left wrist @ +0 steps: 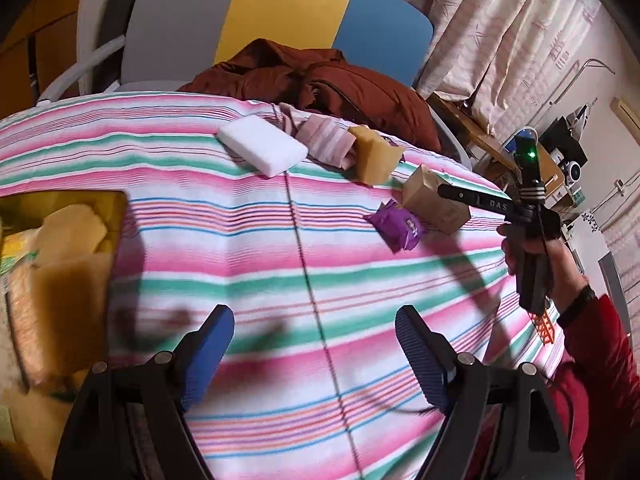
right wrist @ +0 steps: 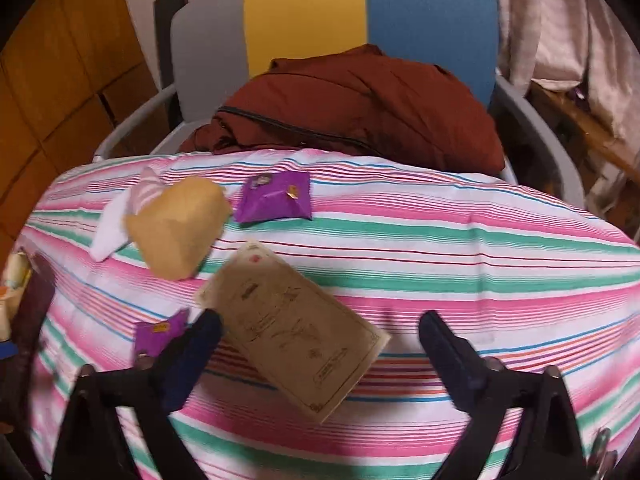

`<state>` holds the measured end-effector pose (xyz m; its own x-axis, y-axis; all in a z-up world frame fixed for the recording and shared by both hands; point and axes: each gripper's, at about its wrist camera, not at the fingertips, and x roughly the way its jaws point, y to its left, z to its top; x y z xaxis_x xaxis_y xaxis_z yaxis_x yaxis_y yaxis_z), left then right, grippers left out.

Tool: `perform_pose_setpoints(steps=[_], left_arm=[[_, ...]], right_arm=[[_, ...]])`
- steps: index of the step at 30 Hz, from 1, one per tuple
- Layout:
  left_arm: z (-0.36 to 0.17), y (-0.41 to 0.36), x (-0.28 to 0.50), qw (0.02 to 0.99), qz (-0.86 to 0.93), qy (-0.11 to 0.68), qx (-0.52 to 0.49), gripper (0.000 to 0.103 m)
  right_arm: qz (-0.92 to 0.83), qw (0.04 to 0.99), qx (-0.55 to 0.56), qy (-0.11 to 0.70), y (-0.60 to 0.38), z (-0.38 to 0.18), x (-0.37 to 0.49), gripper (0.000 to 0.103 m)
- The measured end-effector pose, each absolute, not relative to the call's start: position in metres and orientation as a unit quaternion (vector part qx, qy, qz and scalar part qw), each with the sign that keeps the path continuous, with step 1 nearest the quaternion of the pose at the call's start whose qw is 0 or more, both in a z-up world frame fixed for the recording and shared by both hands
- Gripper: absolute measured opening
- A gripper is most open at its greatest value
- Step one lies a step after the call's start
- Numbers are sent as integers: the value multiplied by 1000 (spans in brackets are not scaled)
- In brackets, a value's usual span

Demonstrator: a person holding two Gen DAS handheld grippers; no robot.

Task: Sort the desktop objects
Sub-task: 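Reach the right gripper to the beige box and close on it, then grasp the purple snack packet with the left gripper while the right lifts the beige box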

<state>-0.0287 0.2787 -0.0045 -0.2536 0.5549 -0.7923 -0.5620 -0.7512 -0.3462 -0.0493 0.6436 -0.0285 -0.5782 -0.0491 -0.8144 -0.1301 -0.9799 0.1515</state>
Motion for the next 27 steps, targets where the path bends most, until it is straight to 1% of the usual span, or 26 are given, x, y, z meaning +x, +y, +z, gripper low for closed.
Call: perform_pose_setpoints(steps=[3,4,5,7,10,12,15,18,21,25,27], left_arm=[[-6,297,-32,357,789,15,-499,84],[-7,302,-33,361,788,20,-498,84],[-8,310,-34,363,786,29,-499,84],[-10,325,-35,370,782,44,-499,84],[-15,350,-37,377,779,71,-496,84],[-17,367,-39,384,776,88,-492,84],[-24,391,-40,394,767,104,-495,84],[-30,410,-43,397,758,93,-509,84],[-34,425,-44,396,761,91,-506,84],[-39,441,-50,390,758,66,-520,84],[-43,449,-57,380,755,55,-531,84]], right_arm=[[872,-10,-482,88,627,-32,-52,84],[869,-13,-489,72,620,-34,-52,76],[866,-14,-497,50,611,-36,-54,66],[858,-17,-512,39,602,-39,-55,60],[854,-17,-515,66,601,-37,-55,58],[852,-5,-513,101,611,-32,-52,57],[842,48,-524,119,631,-28,-45,55],[825,75,-550,109,645,-40,-36,55],[809,79,-574,100,649,-55,-38,52],[807,80,-576,101,647,-59,-40,53],[810,82,-570,113,650,-58,-39,59]])
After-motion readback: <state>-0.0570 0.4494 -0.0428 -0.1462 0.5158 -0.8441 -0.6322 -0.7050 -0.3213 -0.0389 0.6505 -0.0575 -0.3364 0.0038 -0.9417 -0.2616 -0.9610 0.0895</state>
